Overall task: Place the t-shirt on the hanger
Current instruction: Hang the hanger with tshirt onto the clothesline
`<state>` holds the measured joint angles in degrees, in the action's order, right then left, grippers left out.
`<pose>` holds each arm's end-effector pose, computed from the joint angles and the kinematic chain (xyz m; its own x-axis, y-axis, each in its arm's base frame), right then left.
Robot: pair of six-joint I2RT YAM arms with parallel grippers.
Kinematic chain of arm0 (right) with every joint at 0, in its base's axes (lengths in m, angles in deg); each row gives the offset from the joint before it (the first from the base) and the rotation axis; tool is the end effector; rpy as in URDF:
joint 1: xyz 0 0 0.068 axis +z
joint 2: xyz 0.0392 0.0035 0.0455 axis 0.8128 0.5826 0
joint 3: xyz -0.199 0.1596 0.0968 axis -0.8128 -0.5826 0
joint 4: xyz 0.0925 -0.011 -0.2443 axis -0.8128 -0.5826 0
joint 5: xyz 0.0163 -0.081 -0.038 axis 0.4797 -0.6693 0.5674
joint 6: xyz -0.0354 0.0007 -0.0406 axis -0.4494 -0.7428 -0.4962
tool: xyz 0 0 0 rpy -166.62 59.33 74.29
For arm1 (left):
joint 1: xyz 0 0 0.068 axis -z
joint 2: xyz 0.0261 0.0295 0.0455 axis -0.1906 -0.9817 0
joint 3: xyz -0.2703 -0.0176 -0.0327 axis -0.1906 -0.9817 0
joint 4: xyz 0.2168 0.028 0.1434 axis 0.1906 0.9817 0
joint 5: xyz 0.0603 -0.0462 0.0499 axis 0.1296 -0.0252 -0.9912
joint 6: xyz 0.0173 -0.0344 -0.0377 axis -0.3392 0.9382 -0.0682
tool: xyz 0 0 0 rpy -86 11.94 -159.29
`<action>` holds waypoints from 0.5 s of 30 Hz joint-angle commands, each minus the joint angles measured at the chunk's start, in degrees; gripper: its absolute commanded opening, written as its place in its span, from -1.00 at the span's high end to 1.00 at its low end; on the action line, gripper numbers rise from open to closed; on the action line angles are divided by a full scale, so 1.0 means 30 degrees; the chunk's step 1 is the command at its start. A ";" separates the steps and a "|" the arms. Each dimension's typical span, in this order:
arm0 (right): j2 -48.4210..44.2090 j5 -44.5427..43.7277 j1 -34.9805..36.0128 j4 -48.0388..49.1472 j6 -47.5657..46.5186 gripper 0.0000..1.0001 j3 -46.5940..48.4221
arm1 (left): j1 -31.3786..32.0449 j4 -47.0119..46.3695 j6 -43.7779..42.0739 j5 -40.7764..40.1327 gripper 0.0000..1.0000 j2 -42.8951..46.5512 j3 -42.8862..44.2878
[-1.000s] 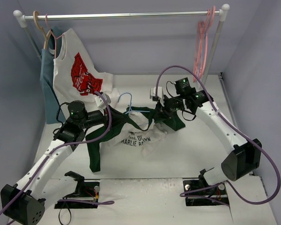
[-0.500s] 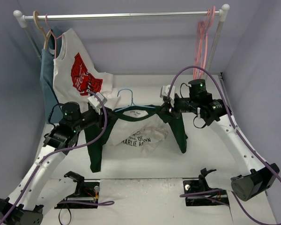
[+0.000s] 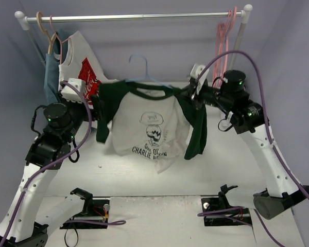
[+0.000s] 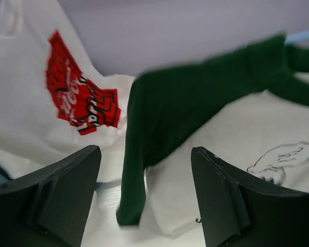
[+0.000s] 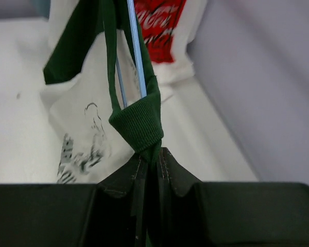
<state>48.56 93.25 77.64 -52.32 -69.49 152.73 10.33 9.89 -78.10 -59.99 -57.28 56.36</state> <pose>0.2228 0.1208 0.4761 0.3709 -0.2317 -0.8993 -0.8159 0.3812 -0.4347 0.1587 -0.0611 0.4501 -0.0908 -0.0850 -0.9922 0.3380 0.9346 -0.1109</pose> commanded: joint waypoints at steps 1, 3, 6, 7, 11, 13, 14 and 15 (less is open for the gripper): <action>0.0667 -0.0927 -0.0109 0.4934 0.2631 1.00 0.3683 | -0.0105 0.0883 0.1018 -0.3065 -0.41 0.0231 0.2051; 0.1309 -0.1718 -0.0109 0.6222 0.3828 1.00 0.5706 | -0.0105 0.1793 0.1281 -0.3563 -0.41 0.0026 0.2607; 0.2103 -0.2042 -0.0109 0.7747 0.5121 1.00 0.8372 | -0.0105 0.2439 0.1574 -0.4208 -0.41 -0.0063 0.2844; 0.2279 -0.2100 -0.0109 0.8039 0.5415 1.00 0.8988 | -0.0105 0.2585 0.1633 -0.4413 -0.41 -0.0092 0.2903; 0.2866 -0.2159 -0.0138 0.9267 0.6060 1.00 1.0867 | -0.0105 0.2996 0.1751 -0.4532 -0.41 -0.0239 0.3225; 0.2896 -0.2420 -0.0138 0.9594 0.6499 1.00 1.1015 | -0.0105 0.2997 0.1722 -0.4591 -0.41 -0.0210 0.3197; 0.2780 -0.2916 -0.0138 1.0204 0.6850 1.00 1.0754 | -0.0105 0.2996 0.1722 -0.4620 -0.41 -0.0180 0.3167; 0.2373 -0.3675 -0.0109 1.0558 0.6940 1.00 0.9708 | -0.0105 0.3054 0.1751 -0.4620 -0.41 -0.0209 0.3109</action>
<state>57.15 86.94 77.59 -34.09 -52.68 182.85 10.31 19.99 -73.75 -72.41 -57.26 63.49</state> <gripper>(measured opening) 0.106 0.706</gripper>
